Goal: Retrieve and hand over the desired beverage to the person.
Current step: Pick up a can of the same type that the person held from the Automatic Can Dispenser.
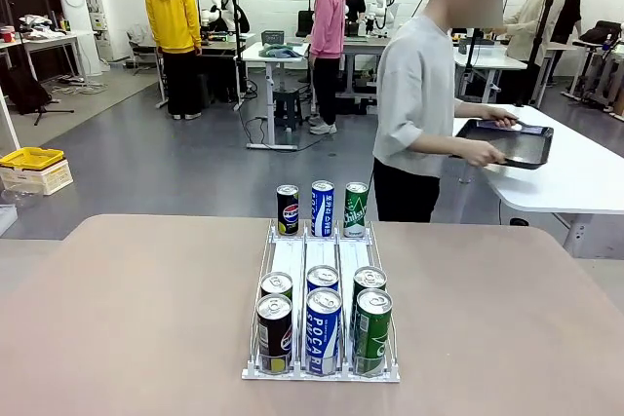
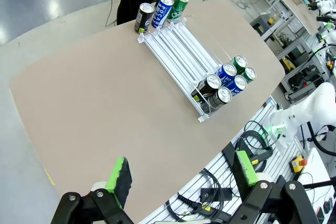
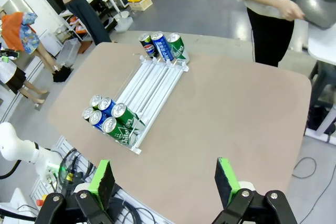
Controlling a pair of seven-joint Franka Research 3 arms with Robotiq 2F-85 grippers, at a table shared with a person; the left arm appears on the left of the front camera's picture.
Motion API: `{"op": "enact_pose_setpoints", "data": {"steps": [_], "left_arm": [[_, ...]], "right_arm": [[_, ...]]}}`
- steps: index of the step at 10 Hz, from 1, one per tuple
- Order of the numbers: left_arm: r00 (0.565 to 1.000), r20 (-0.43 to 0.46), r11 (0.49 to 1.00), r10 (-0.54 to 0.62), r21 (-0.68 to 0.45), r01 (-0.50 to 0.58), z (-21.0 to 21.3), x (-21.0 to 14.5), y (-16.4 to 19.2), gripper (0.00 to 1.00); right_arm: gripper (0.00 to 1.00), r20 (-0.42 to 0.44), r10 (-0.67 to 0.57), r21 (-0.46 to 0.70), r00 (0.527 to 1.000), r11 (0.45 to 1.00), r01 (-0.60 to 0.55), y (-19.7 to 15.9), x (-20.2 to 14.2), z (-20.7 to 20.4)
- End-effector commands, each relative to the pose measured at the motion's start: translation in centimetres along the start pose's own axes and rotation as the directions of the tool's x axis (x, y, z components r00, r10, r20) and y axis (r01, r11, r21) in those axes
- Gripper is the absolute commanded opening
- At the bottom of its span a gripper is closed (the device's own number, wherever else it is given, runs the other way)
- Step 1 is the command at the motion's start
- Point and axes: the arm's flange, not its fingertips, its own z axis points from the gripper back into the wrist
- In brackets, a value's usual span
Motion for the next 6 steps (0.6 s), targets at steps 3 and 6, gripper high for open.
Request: {"op": "enact_pose_setpoints", "data": {"steps": [3, 6], "left_arm": [[1.0, 0.001, 1.0, -0.002, -0.01, 0.002, -0.01, -0.02, 0.01, 1.0], [1.0, 0.001, 1.0, -0.002, -0.01, 0.002, -0.01, -0.02, 0.01, 1.0]], "right_arm": [[1.0, 0.009, 0.008, 0.012, 1.0, 1.0, -0.008, -0.04, 0.21, -0.19], [1.0, 0.009, 0.008, 0.012, 1.0, 1.0, -0.008, -0.04, 0.21, -0.19]]}}
